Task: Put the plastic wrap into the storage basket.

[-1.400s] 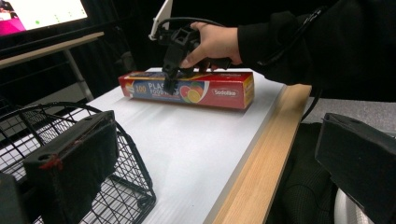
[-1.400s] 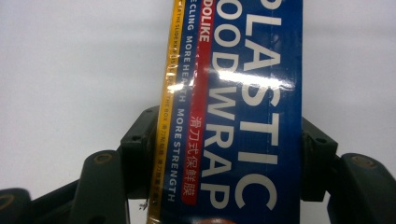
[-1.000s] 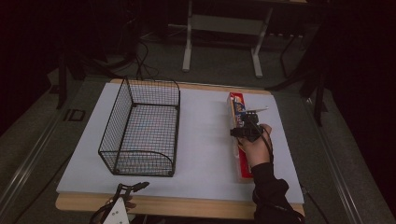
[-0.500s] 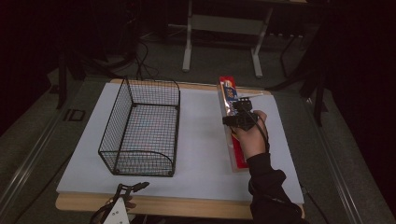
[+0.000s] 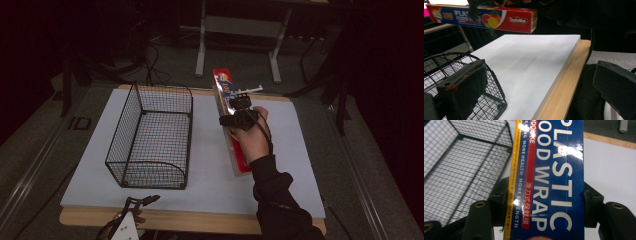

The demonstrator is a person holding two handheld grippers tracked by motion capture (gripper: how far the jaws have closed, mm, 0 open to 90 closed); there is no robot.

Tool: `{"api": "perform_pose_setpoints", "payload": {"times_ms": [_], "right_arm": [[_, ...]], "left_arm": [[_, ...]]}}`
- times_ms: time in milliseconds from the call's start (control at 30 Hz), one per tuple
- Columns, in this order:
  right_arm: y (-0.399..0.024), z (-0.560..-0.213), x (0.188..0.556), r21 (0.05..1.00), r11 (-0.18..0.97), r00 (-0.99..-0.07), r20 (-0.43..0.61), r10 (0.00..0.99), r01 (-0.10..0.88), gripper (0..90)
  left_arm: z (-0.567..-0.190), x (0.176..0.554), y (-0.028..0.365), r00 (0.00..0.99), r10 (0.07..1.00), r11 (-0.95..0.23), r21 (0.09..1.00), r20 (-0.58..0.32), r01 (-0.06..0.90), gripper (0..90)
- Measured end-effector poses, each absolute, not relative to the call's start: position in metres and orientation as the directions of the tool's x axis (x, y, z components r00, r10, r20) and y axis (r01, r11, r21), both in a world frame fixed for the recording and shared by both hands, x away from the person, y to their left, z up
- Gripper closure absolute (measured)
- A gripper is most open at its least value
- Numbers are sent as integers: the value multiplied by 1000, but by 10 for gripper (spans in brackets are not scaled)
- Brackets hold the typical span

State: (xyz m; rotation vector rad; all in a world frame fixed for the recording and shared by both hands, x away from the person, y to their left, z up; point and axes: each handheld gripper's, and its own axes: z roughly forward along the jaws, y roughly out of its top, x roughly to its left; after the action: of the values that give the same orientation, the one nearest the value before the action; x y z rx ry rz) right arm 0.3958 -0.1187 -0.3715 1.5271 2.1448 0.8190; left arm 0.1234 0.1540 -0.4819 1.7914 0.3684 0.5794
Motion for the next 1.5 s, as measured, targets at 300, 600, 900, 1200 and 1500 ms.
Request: {"api": "perform_pose_setpoints", "payload": {"times_ms": [300, 600, 900, 1200, 1500], "right_arm": [[-86, -361, 396, 659, 289, -402, 21, 915, 694, 385], [-39, -350, 388, 673, 363, -491, 1, 871, 644, 385], [-6, -345, 390, 681, 386, -533, 7, 846, 622, 386], [42, -338, 391, 706, 412, -587, 7, 809, 576, 385], [69, -350, 402, 714, 415, -592, -1, 806, 564, 386]], "left_arm": [[-483, 122, 156, 826, 530, -286, 957, 192, -38, 1], [-483, 119, 161, 822, 538, -280, 959, 187, -35, 1], [-482, 118, 158, 824, 532, -287, 957, 194, -39, 1], [-481, 116, 160, 819, 541, -280, 959, 190, -38, 1], [-481, 115, 161, 819, 542, -282, 959, 189, -35, 1]]}}
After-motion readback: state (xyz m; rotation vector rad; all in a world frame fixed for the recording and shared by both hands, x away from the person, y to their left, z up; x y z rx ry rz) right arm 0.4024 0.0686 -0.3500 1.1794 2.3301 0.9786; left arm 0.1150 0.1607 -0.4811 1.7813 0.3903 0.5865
